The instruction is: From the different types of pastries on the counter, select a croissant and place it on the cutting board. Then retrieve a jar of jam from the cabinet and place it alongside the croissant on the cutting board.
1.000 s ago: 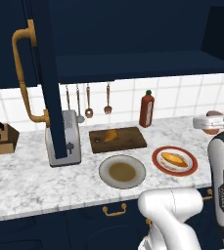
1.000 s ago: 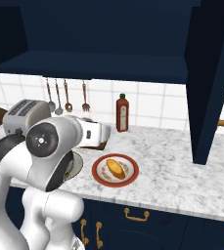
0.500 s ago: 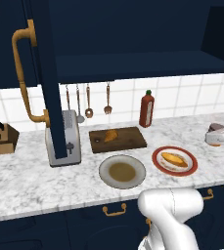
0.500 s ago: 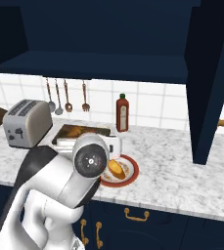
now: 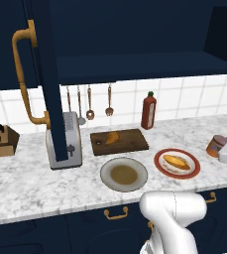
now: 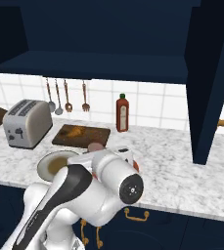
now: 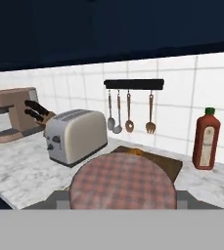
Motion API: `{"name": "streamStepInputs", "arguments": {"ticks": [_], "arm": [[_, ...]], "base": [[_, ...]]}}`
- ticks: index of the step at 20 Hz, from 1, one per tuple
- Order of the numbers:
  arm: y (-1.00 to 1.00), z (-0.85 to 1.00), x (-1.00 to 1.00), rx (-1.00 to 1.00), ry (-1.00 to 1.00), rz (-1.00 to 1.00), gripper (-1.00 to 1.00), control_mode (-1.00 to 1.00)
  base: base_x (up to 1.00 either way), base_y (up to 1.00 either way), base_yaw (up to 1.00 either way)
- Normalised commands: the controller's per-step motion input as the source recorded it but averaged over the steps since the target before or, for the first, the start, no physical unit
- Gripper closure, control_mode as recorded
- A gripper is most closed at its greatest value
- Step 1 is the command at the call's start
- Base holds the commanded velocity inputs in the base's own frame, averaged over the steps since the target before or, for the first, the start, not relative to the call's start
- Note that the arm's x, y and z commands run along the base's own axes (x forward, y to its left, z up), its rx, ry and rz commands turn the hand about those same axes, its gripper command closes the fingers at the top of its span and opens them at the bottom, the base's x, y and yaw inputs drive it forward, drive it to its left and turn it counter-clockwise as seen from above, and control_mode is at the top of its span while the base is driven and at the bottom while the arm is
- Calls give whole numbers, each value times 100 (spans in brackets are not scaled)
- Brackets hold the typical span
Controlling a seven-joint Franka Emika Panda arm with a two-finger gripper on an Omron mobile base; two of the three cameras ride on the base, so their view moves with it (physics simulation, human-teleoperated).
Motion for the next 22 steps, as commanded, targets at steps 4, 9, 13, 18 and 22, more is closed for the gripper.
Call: {"name": "streamStepInputs", "arguments": {"ticks": [4, 9, 13, 18, 22], "arm": [[67, 68, 1, -18, 1, -7, 100, -100], [47, 7, 33, -13, -4, -10, 100, -100], [13, -55, 37, 0, 11, 2, 100, -100], [43, -100, 100, 0, 10, 14, 100, -100], [5, -36, 31, 6, -2, 9, 100, -100]], "base": [[0, 0, 0], [0, 0, 0], [0, 0, 0], [0, 0, 0], [0, 0, 0]]}}
